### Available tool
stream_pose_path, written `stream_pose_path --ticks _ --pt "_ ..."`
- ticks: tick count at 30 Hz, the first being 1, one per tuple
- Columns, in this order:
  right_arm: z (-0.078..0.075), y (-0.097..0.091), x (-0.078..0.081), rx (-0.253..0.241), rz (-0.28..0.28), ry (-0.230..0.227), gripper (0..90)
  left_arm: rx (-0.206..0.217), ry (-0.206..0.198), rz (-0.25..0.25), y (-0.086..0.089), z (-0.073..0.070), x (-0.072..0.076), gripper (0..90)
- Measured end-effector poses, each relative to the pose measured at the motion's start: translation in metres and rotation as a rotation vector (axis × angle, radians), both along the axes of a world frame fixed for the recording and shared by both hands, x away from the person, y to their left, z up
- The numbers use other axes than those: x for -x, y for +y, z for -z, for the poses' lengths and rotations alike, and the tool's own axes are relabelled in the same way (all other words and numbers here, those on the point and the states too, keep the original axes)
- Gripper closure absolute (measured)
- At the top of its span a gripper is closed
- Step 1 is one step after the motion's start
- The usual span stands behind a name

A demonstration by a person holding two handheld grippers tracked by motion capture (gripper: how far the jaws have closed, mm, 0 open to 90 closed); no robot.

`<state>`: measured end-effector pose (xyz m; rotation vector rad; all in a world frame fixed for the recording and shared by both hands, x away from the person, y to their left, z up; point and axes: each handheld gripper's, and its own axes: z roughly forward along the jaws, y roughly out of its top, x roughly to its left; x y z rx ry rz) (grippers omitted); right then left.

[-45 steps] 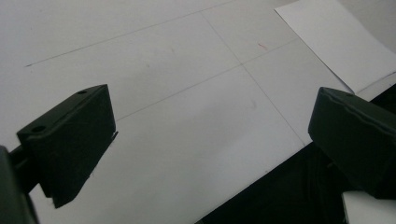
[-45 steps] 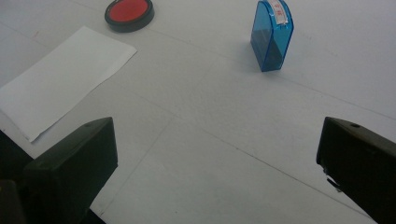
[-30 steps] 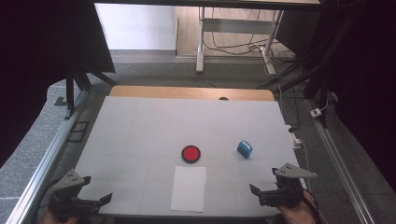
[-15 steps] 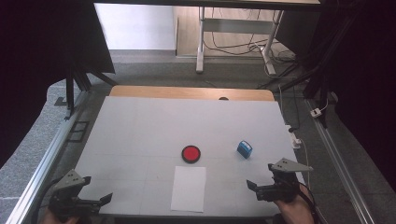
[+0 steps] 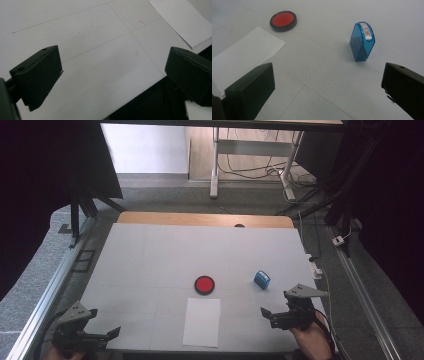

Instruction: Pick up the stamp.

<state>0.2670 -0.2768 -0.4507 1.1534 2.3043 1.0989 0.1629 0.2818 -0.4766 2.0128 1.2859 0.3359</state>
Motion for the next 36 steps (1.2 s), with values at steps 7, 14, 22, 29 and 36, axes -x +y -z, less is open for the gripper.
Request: stream_pose_path --ticks 7,14,22,29,36 --pt "0.003 0.003 -0.013 0.011 0.033 0.021 0.0 0.001 0.003 0.001 0.000 0.000 0.000 1.2" --pt "0.007 0.006 -0.026 0.022 0.046 0.034 0.0 0.006 0.004 0.001 0.000 0.000 -0.001 1.2" --pt "0.007 0.008 -0.037 0.014 0.035 0.044 0.0 0.004 0.006 0.001 0.000 0.000 -0.001 1.2" --pt "0.008 0.009 -0.051 0.021 0.041 0.054 0.0 0.004 0.006 0.002 0.000 0.000 -0.001 1.2" --pt "0.011 0.011 -0.060 0.036 0.043 0.067 0.0 0.003 0.006 0.003 0.000 0.000 -0.001 1.2"
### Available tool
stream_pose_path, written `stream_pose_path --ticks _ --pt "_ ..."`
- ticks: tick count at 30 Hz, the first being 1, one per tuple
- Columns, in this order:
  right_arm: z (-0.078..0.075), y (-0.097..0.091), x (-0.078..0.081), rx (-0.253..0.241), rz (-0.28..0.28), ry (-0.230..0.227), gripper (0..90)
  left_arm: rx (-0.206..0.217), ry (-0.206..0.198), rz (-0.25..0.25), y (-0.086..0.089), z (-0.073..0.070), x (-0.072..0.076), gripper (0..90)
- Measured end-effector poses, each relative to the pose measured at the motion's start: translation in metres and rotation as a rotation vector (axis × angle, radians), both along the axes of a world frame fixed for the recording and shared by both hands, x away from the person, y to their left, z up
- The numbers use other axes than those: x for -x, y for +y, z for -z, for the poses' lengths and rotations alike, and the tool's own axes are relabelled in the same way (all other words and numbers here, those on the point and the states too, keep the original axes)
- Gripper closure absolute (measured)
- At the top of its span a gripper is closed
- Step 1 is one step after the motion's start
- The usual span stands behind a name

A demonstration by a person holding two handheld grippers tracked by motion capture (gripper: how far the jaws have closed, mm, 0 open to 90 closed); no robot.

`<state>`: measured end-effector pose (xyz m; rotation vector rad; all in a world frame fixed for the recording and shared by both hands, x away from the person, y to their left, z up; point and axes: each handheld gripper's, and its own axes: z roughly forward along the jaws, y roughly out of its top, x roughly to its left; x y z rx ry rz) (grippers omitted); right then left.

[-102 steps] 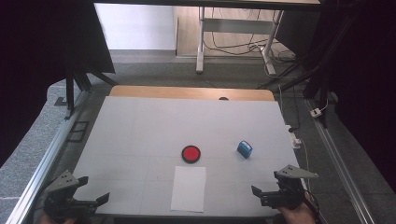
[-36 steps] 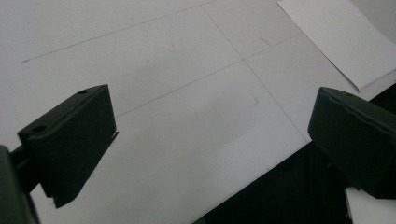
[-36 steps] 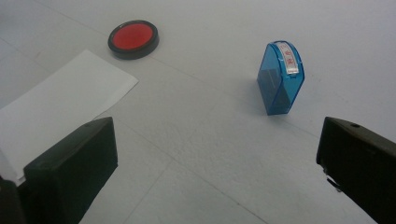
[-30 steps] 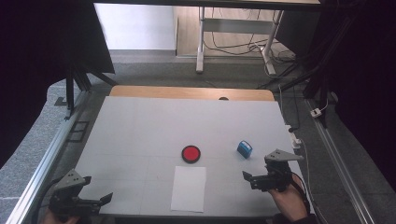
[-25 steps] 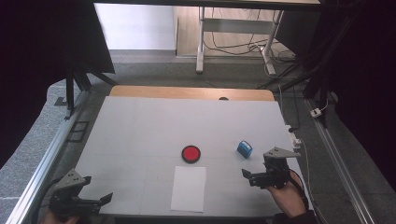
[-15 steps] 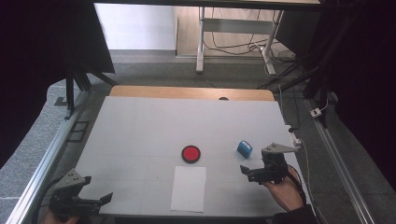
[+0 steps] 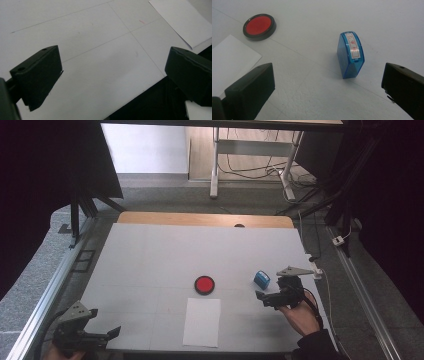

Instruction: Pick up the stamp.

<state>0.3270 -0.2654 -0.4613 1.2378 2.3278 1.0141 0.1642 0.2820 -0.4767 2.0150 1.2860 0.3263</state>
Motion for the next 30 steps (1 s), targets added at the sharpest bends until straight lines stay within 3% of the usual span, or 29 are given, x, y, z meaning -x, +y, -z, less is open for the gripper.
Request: stream_pose_path --ticks 22,30 --pt "0.007 0.002 -0.038 0.035 -0.002 0.012 0.0 -0.001 0.005 -0.003 0.000 0.000 -0.001 1.3" --pt "0.014 0.005 -0.053 0.071 -0.006 0.020 0.0 0.002 0.007 -0.003 0.000 0.000 -0.001 1.3"
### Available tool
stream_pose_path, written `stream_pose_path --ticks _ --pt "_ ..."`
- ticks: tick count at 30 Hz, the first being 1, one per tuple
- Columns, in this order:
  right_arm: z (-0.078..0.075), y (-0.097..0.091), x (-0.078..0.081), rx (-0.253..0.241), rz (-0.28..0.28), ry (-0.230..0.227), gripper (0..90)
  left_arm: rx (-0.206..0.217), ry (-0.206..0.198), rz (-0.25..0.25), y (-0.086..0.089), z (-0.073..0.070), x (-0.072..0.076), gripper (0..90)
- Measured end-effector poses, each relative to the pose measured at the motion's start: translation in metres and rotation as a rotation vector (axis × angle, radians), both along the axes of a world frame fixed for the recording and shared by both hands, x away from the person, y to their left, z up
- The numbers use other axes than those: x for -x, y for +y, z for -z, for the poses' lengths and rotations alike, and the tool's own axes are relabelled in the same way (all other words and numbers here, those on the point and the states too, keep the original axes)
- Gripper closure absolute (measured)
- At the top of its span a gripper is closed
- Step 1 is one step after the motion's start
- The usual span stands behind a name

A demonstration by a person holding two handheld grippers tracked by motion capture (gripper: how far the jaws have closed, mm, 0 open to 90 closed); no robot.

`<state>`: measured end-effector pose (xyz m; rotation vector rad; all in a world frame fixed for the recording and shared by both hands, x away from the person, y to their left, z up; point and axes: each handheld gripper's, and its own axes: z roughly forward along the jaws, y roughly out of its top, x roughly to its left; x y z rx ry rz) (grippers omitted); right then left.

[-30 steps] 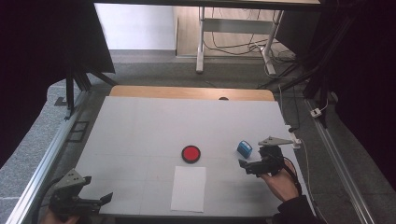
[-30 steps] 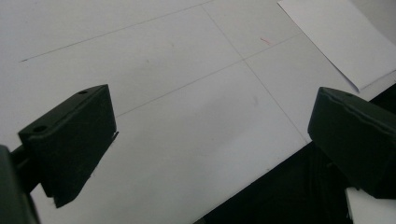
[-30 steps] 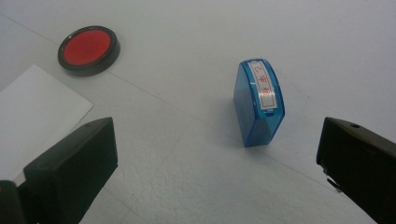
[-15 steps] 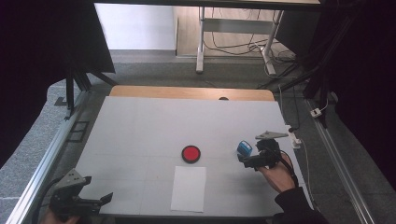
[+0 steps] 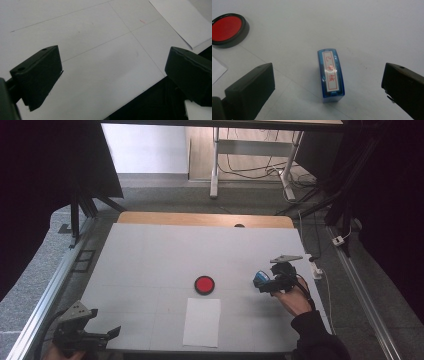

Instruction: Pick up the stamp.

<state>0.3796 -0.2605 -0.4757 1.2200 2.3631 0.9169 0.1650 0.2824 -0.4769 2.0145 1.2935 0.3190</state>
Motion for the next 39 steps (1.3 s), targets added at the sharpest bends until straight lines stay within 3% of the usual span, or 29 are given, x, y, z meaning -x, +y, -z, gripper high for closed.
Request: stream_pose_path --ticks 10,13,15,21,25,33,34,39 --pt "0.011 0.003 -0.013 0.039 0.001 0.026 0.5 0.002 -0.002 -0.001 0.000 0.000 0.000 1.3" --pt "0.010 0.002 -0.012 0.036 -0.005 0.029 7.9 0.002 -0.002 0.000 0.000 0.000 0.000 1.3" --pt "0.008 0.001 -0.012 0.038 -0.015 0.030 20.5 0.001 -0.002 0.000 0.000 0.000 0.000 1.3" --pt "0.008 0.000 -0.012 0.049 -0.039 0.039 33.4 0.000 -0.002 0.000 0.000 0.000 0.000 1.3" --pt "0.008 -0.001 -0.014 0.040 -0.051 0.052 48.5 0.000 -0.002 0.001 0.000 0.000 0.000 1.4" --pt "0.009 -0.002 -0.017 0.046 -0.059 0.082 59.6 -0.001 -0.002 0.001 0.000 0.000 0.000 1.5" --pt "0.010 -0.002 -0.017 0.056 -0.066 0.091 66.8 -0.001 -0.003 0.002 0.000 0.000 0.000 1.5" --pt "0.008 0.000 -0.016 0.067 -0.072 0.089 70.5 -0.002 -0.002 0.001 0.000 0.000 0.000 1.5"
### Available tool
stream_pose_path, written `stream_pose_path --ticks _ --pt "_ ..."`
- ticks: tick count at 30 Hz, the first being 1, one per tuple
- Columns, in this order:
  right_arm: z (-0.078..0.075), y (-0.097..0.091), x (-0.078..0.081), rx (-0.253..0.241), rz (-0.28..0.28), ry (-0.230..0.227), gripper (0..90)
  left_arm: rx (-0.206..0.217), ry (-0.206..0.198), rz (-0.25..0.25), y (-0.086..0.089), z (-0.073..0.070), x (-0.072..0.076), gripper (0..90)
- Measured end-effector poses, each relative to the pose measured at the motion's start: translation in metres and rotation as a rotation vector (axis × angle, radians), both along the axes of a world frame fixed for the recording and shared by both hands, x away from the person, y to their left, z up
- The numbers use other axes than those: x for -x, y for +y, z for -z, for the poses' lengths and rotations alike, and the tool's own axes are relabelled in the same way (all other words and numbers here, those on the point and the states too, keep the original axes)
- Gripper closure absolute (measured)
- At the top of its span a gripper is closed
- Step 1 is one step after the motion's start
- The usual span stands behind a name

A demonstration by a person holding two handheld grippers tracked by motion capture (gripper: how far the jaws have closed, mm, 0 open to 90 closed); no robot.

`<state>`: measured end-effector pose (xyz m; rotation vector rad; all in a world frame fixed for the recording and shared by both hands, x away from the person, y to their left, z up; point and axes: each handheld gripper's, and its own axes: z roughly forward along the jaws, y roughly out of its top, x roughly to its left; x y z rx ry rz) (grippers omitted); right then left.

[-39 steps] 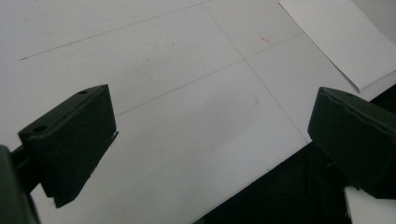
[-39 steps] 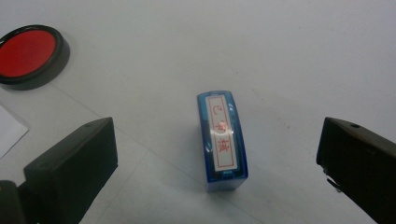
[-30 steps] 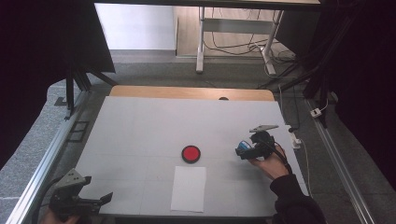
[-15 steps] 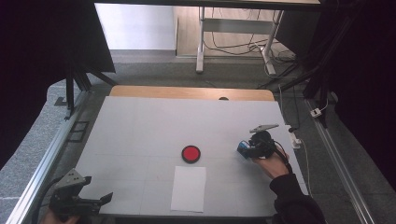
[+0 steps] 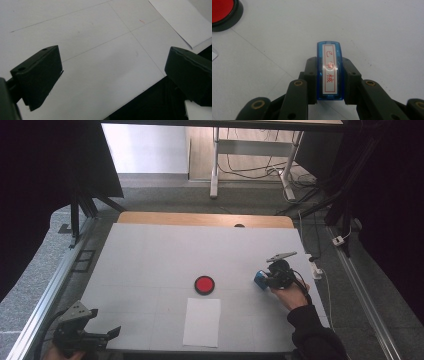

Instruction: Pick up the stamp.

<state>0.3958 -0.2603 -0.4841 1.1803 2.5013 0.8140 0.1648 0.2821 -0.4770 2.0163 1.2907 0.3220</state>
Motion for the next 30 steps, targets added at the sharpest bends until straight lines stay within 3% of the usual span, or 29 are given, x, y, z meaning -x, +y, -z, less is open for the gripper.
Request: stream_pose_path --ticks 23,30 --pt "-0.017 0.000 0.017 -0.004 -0.050 -0.065 70.7 -0.001 0.003 0.010 0.000 0.000 0.000 1.9" --pt "-0.024 -0.004 0.024 -0.037 -0.042 -0.078 70.7 0.002 0.003 0.011 0.000 0.000 0.000 2.0"
